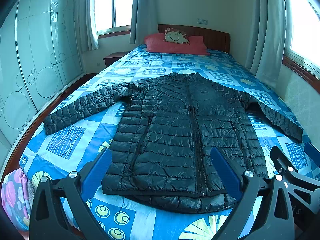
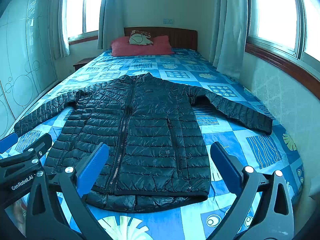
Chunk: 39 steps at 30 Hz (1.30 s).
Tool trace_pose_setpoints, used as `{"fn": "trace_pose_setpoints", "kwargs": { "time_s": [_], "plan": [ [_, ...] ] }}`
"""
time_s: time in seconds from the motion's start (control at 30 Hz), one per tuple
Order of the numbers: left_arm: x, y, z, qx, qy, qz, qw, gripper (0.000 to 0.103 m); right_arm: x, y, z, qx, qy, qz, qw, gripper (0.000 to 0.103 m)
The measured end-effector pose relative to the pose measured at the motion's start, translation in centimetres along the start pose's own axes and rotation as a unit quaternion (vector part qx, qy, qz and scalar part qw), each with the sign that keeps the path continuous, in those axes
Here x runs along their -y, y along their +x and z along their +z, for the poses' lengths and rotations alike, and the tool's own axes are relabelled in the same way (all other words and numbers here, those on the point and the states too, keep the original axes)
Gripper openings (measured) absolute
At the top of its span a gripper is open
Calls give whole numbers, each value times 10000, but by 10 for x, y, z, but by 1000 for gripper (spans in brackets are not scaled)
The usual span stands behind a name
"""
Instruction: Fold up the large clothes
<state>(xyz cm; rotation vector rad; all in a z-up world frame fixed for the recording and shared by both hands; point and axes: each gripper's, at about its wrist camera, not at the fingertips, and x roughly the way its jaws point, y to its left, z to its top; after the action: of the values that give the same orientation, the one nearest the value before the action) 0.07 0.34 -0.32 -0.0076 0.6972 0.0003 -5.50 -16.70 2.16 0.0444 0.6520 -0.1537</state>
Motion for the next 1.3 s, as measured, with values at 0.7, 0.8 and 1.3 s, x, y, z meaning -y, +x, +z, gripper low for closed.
{"fn": "trace_pose_setpoints", "kwargs": {
  "time_s": [0.7, 0.8, 1.3],
  "plan": [
    [0, 0, 0, -9, -8, -4, 10000, 98, -2, 0, -1, -1, 3, 8, 10000, 101],
    [0, 0, 0, -8, -9, -4, 10000, 98, -2, 0, -1, 4, -1, 4, 10000, 101],
    [-4, -1, -3, 19, -22, -5, 10000, 98, -3, 0, 0, 17, -8, 1, 10000, 101]
  ]
}}
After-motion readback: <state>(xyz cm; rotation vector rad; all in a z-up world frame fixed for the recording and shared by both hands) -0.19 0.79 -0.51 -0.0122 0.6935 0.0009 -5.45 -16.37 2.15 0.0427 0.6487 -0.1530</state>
